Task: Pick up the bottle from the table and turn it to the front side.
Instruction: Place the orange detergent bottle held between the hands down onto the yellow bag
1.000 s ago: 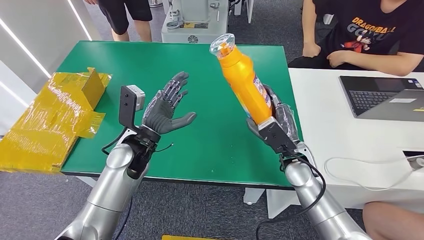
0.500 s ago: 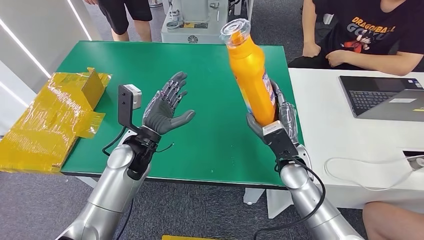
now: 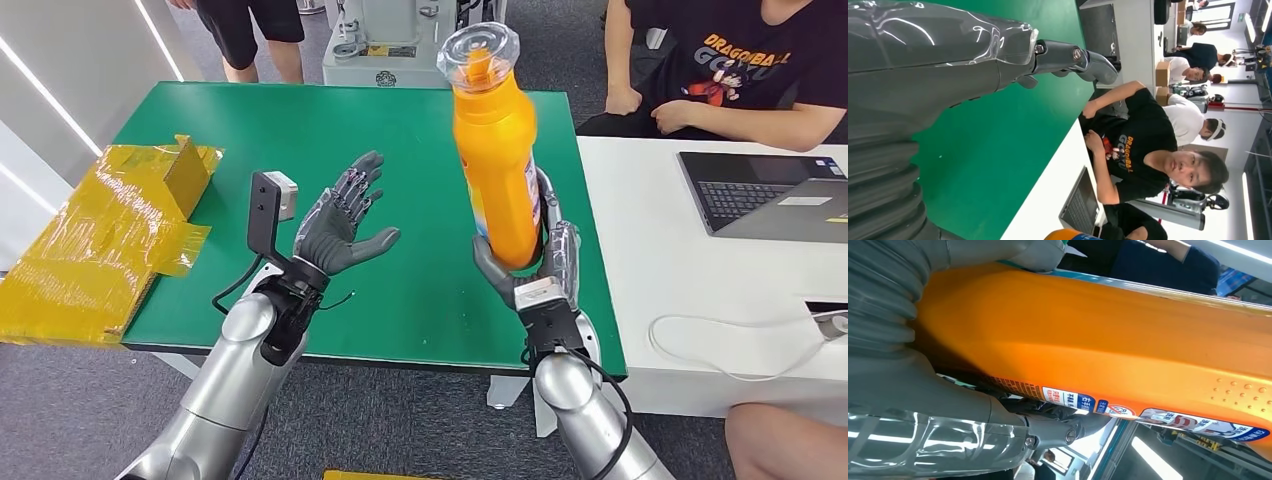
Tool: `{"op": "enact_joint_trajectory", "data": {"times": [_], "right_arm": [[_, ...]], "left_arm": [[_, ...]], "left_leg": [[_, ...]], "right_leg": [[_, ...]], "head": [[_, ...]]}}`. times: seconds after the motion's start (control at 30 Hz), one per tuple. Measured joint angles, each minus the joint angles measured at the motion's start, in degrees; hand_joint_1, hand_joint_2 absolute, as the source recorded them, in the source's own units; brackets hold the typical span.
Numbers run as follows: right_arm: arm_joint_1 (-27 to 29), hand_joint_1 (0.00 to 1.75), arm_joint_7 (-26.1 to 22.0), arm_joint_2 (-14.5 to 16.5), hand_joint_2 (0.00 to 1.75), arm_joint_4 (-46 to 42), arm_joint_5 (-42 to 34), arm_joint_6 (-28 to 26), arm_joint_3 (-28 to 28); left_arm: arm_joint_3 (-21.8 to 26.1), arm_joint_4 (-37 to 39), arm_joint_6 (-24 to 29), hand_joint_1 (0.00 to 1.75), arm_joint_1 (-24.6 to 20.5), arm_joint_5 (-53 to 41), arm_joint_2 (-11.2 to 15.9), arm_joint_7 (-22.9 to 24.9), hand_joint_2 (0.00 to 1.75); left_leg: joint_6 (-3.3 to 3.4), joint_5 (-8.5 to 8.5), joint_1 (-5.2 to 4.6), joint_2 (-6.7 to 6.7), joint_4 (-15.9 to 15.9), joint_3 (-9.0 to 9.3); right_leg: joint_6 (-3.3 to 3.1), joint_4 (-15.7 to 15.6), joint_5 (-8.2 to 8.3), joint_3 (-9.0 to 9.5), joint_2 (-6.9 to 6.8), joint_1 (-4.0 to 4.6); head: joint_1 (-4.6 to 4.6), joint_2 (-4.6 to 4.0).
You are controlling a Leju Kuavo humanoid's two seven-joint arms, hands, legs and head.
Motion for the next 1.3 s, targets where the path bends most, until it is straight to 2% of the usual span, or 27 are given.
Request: {"op": "enact_joint_trajectory", "data": {"times": [0.3,0.6,0.83,1.3], "right_arm": [[0.72,1.75,0.11,0.68,1.75,-0.67,-0.68,1.54,0.02],[1.09,1.75,2.92,1.94,1.75,0.05,-0.37,4.71,-0.03],[2.18,1.75,3.13,1.77,1.75,3.07,-0.33,7.07,-1.51],[3.45,1.75,2.91,1.64,1.75,6.48,0.47,7.15,-2.41]], "left_arm": [[-0.07,0.0,-0.15,0.0,-0.27,0.46,0.0,1.37,1.75],[-0.07,-0.09,3.15,0.0,-1.2,-4.26,0.54,-0.34,1.75],[-0.11,-1.07,1.77,0.0,-3.05,-6.97,1.52,0.21,1.75],[-1.63,-3.53,-0.07,0.0,-4.49,-6.98,1.58,1.04,1.75]], "left_leg": [[0.0,0.0,0.01,0.0,-0.01,0.0],[0.0,0.0,0.01,0.01,-0.01,0.01],[0.0,0.0,0.0,-0.01,0.0,0.01],[-0.01,0.0,0.01,0.01,-0.01,0.01]], "right_leg": [[0.0,0.0,0.0,-0.01,0.01,0.01],[0.0,0.01,0.0,-0.01,0.01,0.01],[0.0,0.0,0.0,-0.01,0.0,0.0],[0.0,0.0,0.0,-0.01,0.01,0.01]], "head": [[-0.01,0.0],[0.0,0.0],[0.01,0.0],[-0.01,0.0]]}}
